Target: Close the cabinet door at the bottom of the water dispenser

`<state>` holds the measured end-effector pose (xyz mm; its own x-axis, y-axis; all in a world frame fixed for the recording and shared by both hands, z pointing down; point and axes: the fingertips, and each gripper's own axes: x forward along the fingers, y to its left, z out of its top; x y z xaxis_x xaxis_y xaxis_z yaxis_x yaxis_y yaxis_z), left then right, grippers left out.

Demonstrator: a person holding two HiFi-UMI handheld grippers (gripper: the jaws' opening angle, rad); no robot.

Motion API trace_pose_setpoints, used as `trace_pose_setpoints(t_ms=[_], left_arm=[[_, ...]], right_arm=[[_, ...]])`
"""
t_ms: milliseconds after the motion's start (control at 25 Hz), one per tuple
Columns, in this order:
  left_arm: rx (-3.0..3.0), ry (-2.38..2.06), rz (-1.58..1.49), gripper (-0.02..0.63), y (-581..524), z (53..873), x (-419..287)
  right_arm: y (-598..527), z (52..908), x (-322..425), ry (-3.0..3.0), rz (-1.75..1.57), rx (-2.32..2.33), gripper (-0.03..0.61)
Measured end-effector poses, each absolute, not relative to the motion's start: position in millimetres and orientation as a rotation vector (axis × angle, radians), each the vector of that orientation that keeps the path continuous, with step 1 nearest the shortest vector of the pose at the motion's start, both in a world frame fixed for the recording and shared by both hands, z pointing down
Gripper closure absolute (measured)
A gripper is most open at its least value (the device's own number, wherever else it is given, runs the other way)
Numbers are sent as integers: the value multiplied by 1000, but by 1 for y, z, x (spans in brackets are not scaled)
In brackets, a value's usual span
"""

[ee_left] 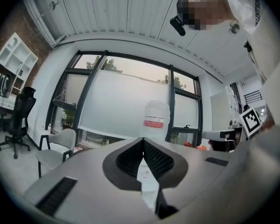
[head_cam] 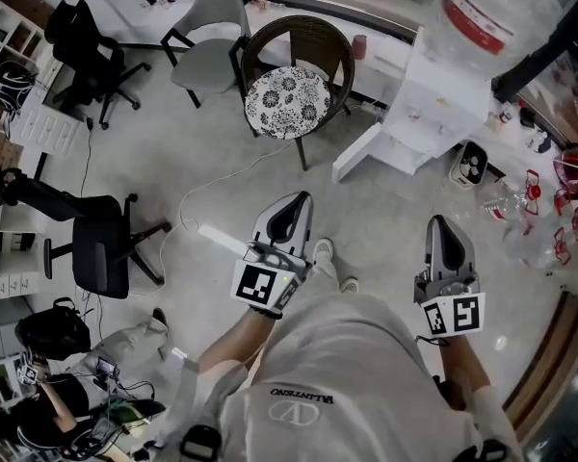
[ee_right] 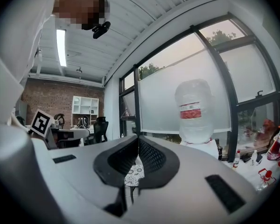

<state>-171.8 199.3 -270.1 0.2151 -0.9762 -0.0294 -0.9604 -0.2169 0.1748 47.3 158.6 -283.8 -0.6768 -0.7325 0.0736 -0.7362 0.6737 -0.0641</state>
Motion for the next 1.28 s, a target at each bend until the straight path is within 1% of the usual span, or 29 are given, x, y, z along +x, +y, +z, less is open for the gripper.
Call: trace_pose_setpoints(t_ms=[200, 440, 720, 840, 1040, 1160, 1280], left_arm=[[2395, -1842, -177, 607, 166, -257, -195], [2417, -1791, -162, 606, 138, -248, -199], [2426, -1805, -72, 606, 111, -227, -182], [2417, -1819, -55, 606, 102, -206, -179], [2432, -1785, -42, 606, 83, -124, -167], [2463, -1790, -23, 606, 68, -58, -160], [2487, -1795, -5, 606, 57, 17, -151]], right_arm=[[131, -282, 16, -2831, 70, 1247, 561], [110, -274, -4, -2830, 75, 1236, 561], [80, -252, 2, -2809, 79, 1235, 561], [64, -234, 1, -2818, 72, 1233, 561], [36, -155, -11, -2866, 13, 1167, 561], [25, -83, -19, -2892, -36, 1105, 561], [21, -2, -22, -2926, -2, 1031, 561]])
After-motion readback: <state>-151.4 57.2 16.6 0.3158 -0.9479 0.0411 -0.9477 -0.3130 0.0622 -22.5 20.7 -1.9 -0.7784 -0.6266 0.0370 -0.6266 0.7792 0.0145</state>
